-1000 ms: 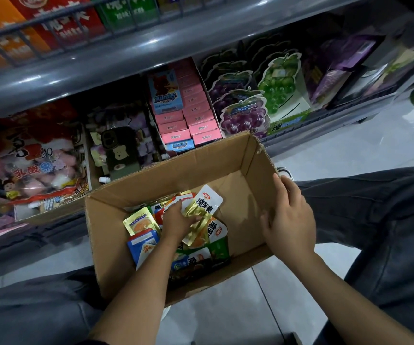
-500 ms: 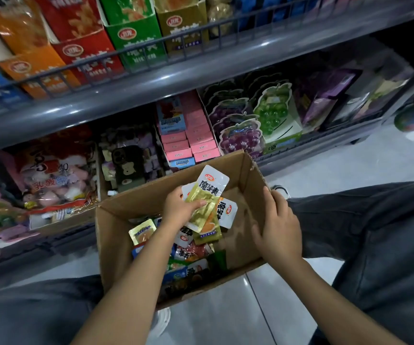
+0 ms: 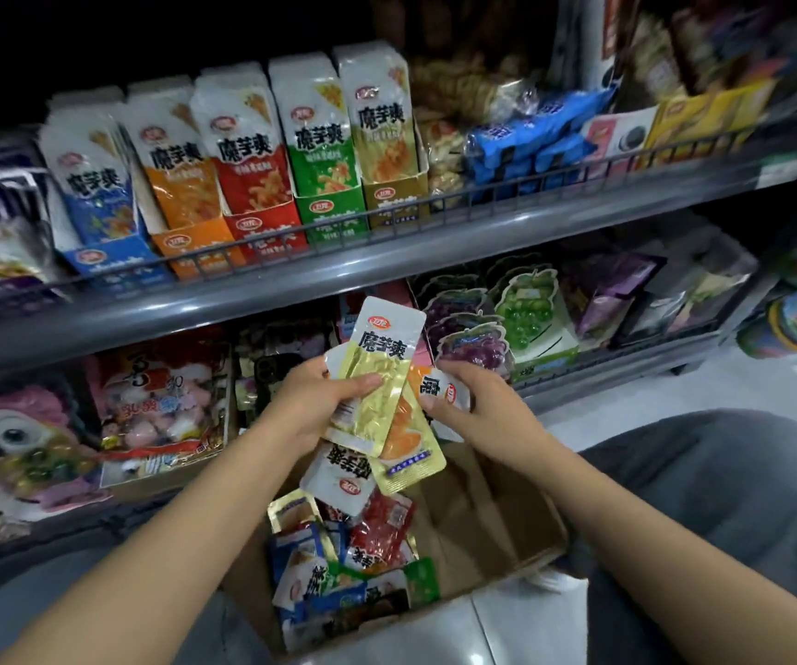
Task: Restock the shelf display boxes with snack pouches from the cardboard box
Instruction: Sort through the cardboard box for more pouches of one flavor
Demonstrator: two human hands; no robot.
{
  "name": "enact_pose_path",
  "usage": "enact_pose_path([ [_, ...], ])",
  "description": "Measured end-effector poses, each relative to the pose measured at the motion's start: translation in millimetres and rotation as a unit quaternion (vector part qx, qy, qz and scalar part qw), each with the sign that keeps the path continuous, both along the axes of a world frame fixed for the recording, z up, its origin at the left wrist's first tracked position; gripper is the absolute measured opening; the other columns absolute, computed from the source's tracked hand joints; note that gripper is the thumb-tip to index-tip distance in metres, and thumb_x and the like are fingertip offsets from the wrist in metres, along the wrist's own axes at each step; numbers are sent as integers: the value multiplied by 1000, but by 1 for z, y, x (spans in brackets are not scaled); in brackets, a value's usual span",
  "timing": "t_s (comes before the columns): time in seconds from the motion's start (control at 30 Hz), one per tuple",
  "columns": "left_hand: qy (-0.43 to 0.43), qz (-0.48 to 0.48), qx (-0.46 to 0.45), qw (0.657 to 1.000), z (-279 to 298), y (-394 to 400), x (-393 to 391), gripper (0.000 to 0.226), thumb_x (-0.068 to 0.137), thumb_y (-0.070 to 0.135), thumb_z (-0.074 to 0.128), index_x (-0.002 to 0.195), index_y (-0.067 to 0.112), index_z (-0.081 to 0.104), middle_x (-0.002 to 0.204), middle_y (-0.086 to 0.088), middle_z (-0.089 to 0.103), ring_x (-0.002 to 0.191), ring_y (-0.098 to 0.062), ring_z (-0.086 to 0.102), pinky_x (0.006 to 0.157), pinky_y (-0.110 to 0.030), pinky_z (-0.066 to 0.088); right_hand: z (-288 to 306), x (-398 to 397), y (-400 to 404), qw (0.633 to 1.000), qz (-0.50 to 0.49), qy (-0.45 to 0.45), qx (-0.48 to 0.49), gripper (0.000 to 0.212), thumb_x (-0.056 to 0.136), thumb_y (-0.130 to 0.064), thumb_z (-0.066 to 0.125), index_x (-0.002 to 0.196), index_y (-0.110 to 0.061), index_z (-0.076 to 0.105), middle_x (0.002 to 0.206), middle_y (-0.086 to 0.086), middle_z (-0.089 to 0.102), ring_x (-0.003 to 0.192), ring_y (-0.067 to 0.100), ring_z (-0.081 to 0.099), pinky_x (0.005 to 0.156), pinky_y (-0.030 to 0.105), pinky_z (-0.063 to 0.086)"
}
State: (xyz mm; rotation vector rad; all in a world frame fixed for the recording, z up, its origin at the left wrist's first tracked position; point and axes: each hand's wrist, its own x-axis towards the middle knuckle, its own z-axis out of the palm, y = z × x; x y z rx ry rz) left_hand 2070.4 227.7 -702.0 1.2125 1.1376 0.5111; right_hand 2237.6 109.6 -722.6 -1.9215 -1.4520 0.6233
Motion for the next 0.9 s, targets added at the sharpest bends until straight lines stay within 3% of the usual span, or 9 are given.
enact_pose_path([
  [0.17,-67,31,-73,995,7,-9,-4,22,75,1,71,95,7,65,78,-7,74,65,-20,69,63,-34,57,37,2,23,992,86,46,-79,41,66,-43,82,97,-29,58,98,-16,62,90,1,57,78,21,44],
  [0.27,-119,49,-137,982,-2,-15,-4,28,71,2,69,98,5,65,88,-13,72,67,-22,70,62,-37,59,30,8,34,986,92,80,-111,44,62,-38,86,89,-10,68,95,2,71,87,13,64,86,34,48],
  [0.33,-144,55,-168,974,-7,-18,-5,29,78,-1,65,106,2,64,95,-15,70,69,-23,70,62,-38,59,22,13,37,979,70,150,-123,59,56,-44,87,95,-3,70,103,13,70,90,18,65,90,40,49],
  [0.4,-159,50,-191,967,-8,-19,-5,34,80,-1,64,114,0,62,100,-17,69,73,-24,70,63,-40,60,17,16,38,961,29,239,-139,67,54,-40,89,107,-3,68,115,12,67,100,19,63,93,35,48],
  [0.47,-167,37,-200,965,-8,-17,-6,42,76,1,65,117,-1,61,102,-17,69,76,-25,70,64,-41,60,14,14,39,934,15,328,-139,45,66,-22,84,103,-4,67,105,10,70,93,22,66,91,38,51],
  [0.57,-172,11,-212,962,-7,-12,-10,52,66,3,67,117,-1,59,102,-17,69,83,-27,69,70,-41,59,10,8,37,899,11,423,-113,14,78,0,71,88,-8,64,85,12,69,73,22,66,70,32,56],
  [0.7,-167,-45,-219,960,-4,-14,-13,43,67,3,64,109,1,62,100,-15,71,82,-24,70,75,-40,58,6,6,38,862,-15,502,-67,11,82,2,64,87,-8,67,78,11,70,64,20,67,65,32,56],
  [0.8,-156,-44,-207,965,-4,-15,-13,33,73,6,65,106,4,64,91,-10,73,77,-21,71,69,-36,60,4,4,40,853,-39,519,-39,9,82,-2,65,86,-10,68,82,12,71,67,23,67,69,35,56],
  [0.9,-131,-31,-176,975,-5,-15,-14,32,77,9,67,109,9,65,90,-6,74,82,-22,68,80,-40,56,3,1,40,832,-39,553,-11,15,77,-9,66,92,-8,66,87,13,71,72,25,68,72,37,56],
])
